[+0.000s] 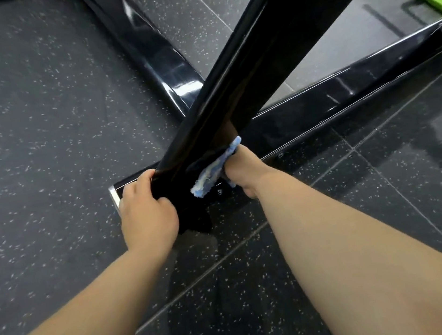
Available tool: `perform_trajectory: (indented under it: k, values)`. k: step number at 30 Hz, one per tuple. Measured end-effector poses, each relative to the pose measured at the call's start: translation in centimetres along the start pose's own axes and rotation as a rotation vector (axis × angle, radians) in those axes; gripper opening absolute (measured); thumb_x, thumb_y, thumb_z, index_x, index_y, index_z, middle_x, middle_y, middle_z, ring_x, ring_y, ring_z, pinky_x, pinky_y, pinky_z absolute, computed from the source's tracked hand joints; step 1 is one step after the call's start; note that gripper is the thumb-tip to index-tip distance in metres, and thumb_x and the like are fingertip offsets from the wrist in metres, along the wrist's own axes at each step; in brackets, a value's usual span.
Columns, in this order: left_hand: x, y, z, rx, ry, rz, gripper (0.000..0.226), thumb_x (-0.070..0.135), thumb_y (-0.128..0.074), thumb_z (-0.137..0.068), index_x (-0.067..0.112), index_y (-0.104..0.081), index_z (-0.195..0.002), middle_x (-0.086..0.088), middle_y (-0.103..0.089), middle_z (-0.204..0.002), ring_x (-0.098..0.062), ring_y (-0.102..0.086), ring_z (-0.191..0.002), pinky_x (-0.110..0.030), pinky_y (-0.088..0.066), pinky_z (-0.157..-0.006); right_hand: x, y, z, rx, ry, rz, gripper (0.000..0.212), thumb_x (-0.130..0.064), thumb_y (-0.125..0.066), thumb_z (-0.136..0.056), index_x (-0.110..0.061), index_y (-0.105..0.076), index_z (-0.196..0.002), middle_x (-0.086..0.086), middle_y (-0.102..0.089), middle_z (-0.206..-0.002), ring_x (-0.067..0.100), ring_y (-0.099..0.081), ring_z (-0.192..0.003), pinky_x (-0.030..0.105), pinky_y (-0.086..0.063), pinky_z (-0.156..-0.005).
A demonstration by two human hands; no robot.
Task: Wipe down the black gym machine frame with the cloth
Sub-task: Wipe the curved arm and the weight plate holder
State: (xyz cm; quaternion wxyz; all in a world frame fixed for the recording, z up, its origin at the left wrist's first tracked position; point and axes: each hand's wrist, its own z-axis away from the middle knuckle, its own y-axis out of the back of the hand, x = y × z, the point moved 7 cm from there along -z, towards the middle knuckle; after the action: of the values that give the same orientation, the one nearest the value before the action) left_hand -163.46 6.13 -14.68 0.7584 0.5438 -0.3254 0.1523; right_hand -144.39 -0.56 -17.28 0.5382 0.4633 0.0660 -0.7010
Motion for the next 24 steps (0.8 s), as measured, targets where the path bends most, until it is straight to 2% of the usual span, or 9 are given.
perform_trajectory:
  k: [4,8,10,12,14,18,20,23,24]
  values:
    - [1.0,-0.7,1.0,-0.058,0.042,-0.113,0.069,0.000,-0.042,-0.083,0.028,-0.030,-0.146,-0.009,-0.041,-0.136,-0.033,-0.033,-0.125,-0.042,-0.035,-0.100,0.3,0.1,0.7,0.101,-0.107,-0.407,0.024,-0.009,-0.040,-0.095,-0.021,-0.061,-0.098,0.006,-0.062,-0.087,0.020,-0.056,-0.076,0.026,-0.043,-0.063]
    - [1.3,-1.0,0.7,-0.109,0.053,-0.171,0.074,0.001,-0.041,-0.084,0.028,-0.021,-0.149,-0.010,-0.036,-0.142,-0.035,-0.028,-0.128,-0.044,-0.031,-0.103,-0.1,0.3,0.3,0.036,-0.202,-0.813,0.016,-0.019,-0.048,-0.094,-0.017,-0.062,-0.086,0.005,-0.064,-0.088,0.027,-0.062,-0.094,0.035,-0.049,-0.088]
    - [1.3,-1.0,0.6,-0.100,0.075,-0.155,0.073,0.001,-0.040,-0.082,0.027,-0.026,-0.149,-0.011,-0.041,-0.140,-0.036,-0.033,-0.126,-0.045,-0.034,-0.102,-1.8,0.6,0.1,-0.065,-0.219,-1.033,0.019,-0.027,-0.051,-0.090,-0.017,-0.060,-0.077,0.003,-0.061,-0.081,0.023,-0.059,-0.080,0.027,-0.049,-0.076]
    - [1.8,-0.4,0.3,-0.034,0.110,-0.068,0.067,0.001,-0.036,-0.081,0.031,-0.041,-0.142,-0.007,-0.053,-0.133,-0.032,-0.046,-0.115,-0.041,-0.042,-0.090,-3.7,1.4,0.0,-0.128,-0.167,-1.128,0.017,-0.033,-0.059,-0.076,-0.023,-0.050,-0.066,-0.002,-0.048,-0.072,0.018,-0.046,-0.063,0.021,-0.035,-0.059]
    - [3.3,0.4,0.3,0.050,0.098,0.038,0.060,0.003,-0.034,-0.083,0.033,-0.055,-0.131,0.000,-0.060,-0.126,-0.024,-0.053,-0.107,-0.035,-0.043,-0.084,-4.9,2.8,0.0,-0.218,-0.083,-1.185,0.016,-0.031,-0.064,-0.061,-0.025,-0.052,-0.070,-0.002,-0.049,-0.081,0.025,-0.050,-0.075,0.026,-0.037,-0.072]
    - [8.1,1.6,1.0,0.164,0.068,0.302,0.046,0.015,-0.032,-0.097,0.029,-0.053,-0.135,0.014,-0.055,-0.133,-0.002,-0.047,-0.119,-0.020,-0.033,-0.101,-6.6,7.4,0.2,-0.293,0.088,-1.424,0.035,-0.029,-0.045,-0.078,-0.014,-0.066,-0.101,0.009,-0.064,-0.109,0.031,-0.057,-0.114,0.038,-0.041,-0.106]
    - [10.3,1.7,1.9,0.193,0.033,0.327,0.042,0.026,-0.031,-0.102,0.031,-0.044,-0.142,0.020,-0.047,-0.138,0.003,-0.039,-0.124,-0.017,-0.026,-0.105,-6.9,7.1,1.1,-0.337,0.048,-1.399,0.033,-0.032,-0.040,-0.087,-0.016,-0.066,-0.099,0.007,-0.068,-0.102,0.027,-0.062,-0.107,0.034,-0.047,-0.098]
    - [12.0,1.3,2.9,0.214,-0.059,0.272,0.046,0.035,-0.030,-0.102,0.027,-0.036,-0.147,0.011,-0.040,-0.148,-0.007,-0.032,-0.137,-0.029,-0.024,-0.115,-5.8,4.4,1.7,-0.288,-0.073,-1.129,0.028,-0.035,-0.039,-0.097,-0.023,-0.059,-0.081,-0.006,-0.065,-0.060,0.008,-0.064,-0.056,0.020,-0.051,-0.051]
    - [12.4,1.2,3.0,0.221,-0.072,0.256,0.049,0.039,-0.029,-0.100,0.026,-0.035,-0.147,0.009,-0.040,-0.148,-0.008,-0.031,-0.138,-0.032,-0.025,-0.116,-5.6,4.1,1.5,-0.253,-0.070,-1.074,0.027,-0.029,-0.038,-0.099,-0.023,-0.056,-0.079,-0.009,-0.062,-0.053,0.004,-0.060,-0.047,0.018,-0.049,-0.043]
